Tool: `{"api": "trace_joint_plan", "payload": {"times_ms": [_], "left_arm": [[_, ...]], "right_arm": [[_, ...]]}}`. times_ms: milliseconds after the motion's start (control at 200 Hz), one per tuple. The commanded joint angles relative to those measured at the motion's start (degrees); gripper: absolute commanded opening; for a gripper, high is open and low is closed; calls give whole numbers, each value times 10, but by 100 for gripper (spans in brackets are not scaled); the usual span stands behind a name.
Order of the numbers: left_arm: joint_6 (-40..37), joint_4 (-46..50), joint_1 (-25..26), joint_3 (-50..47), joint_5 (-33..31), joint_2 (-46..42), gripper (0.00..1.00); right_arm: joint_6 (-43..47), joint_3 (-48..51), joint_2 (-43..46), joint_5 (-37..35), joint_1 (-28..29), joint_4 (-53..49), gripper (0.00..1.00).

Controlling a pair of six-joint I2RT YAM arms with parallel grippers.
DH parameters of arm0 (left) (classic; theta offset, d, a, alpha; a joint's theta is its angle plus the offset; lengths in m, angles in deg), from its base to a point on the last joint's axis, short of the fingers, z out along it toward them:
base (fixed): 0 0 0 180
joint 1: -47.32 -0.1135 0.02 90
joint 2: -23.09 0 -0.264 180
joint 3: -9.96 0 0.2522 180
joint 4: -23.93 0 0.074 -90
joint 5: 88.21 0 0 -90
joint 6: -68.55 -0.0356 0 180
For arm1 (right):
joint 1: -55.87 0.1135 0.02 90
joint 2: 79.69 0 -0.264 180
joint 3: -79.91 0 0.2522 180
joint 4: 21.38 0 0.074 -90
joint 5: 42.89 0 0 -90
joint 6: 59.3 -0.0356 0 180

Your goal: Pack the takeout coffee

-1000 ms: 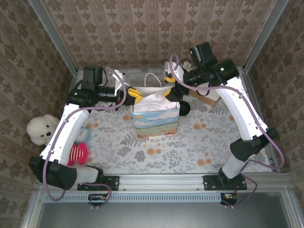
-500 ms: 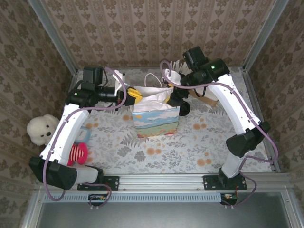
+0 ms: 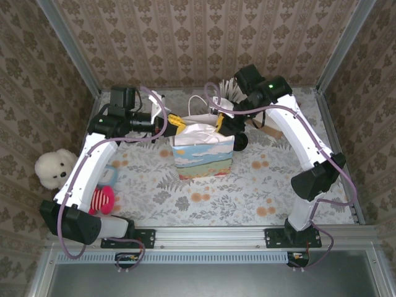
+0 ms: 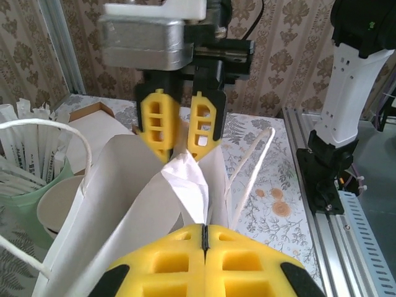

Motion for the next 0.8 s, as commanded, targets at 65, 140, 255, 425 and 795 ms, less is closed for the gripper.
{"api": "trace_joint_plan", "payload": {"times_ms": [65, 140, 255, 425, 795], "left_arm": [[39, -31, 1, -20, -28, -24, 13], [85, -69, 1, -43, -44, -48, 43], [154, -137, 1, -84, -74, -101, 83], [243, -182, -4, -129, -228, -184, 100], [500, -129, 13, -163, -456, -165, 100]], "right_arm": [[5, 10, 56, 26, 14, 23, 0], [-13, 34, 83, 19, 20, 59, 0], [-60, 30, 97, 18, 25, 72, 0], [-106, 40, 94, -8, 31, 25, 0], [-179, -53, -44, -109, 57, -90, 0]]}}
